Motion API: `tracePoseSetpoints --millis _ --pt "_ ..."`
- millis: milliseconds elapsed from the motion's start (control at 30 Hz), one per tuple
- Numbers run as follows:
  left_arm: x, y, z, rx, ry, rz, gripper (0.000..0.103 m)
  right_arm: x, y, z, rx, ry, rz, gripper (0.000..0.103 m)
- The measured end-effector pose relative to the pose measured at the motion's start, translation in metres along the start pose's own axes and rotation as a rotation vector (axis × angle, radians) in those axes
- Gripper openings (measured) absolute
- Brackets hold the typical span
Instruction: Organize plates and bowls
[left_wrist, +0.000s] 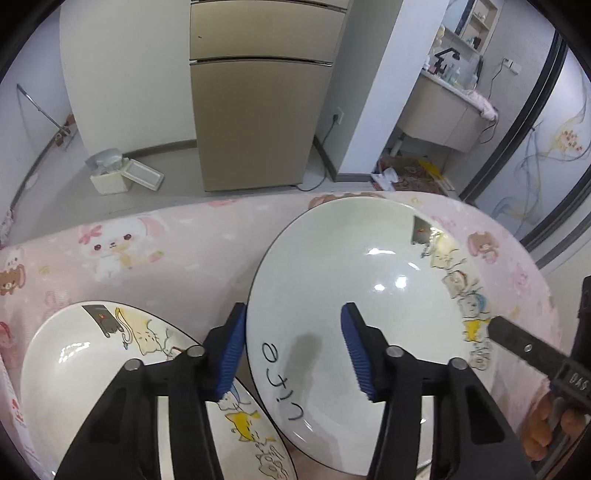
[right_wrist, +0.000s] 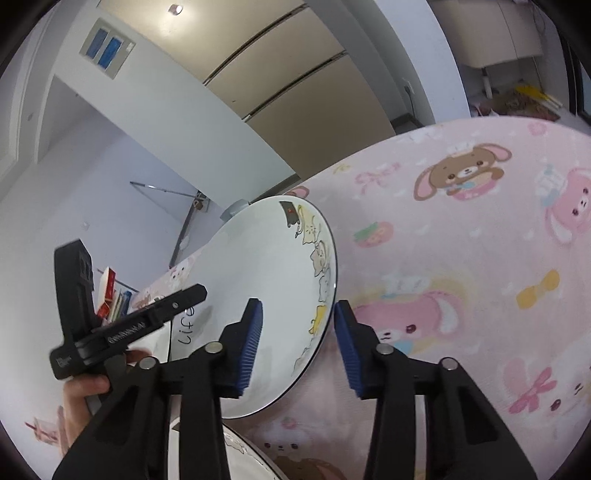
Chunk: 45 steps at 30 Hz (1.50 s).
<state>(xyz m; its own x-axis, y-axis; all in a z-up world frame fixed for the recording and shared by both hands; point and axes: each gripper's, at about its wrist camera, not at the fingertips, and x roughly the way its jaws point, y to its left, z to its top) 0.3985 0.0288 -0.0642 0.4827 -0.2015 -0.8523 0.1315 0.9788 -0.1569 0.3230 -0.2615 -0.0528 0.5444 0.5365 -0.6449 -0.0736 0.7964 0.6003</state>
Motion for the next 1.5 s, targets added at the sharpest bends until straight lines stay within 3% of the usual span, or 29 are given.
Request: tracePoseSetpoints --millis 133,433,533,600,800,1167,1500 --pt "0.007 0.003 0.0 0.004 -0.002 0.038 0.034 0.002 -0.001 0.0 0.009 0.005 -0.007 0.037" --pt "0.015 0.0 0.006 -0.008 0.001 0.088 0.03 0.014 -0.004 0.002 0.039 0.046 0.006 0.033" --pt "0.015 -0.003 0.005 0.008 -0.017 0.096 0.026 0.015 -0.003 0.0 0.054 0.053 0.001 0.023" --pt "0.014 0.0 0.003 0.007 -0.045 0.083 0.022 0.014 -0.002 0.0 0.046 0.035 -0.043 0.015" --pt "0.005 0.01 0.0 -0.037 -0.073 0.025 0.017 0.003 0.007 -0.002 -0.003 -0.028 -0.086 0.014" --pt "-0.09 0.009 -0.017 -0.032 -0.227 -0.024 0.012 -0.041 0.044 -0.004 -0.141 -0.155 -0.068 0.012" --pt "-0.167 0.004 -0.084 -0.035 -0.307 -0.023 0.009 -0.071 0.065 -0.033 -0.175 -0.125 -0.014 0.012"
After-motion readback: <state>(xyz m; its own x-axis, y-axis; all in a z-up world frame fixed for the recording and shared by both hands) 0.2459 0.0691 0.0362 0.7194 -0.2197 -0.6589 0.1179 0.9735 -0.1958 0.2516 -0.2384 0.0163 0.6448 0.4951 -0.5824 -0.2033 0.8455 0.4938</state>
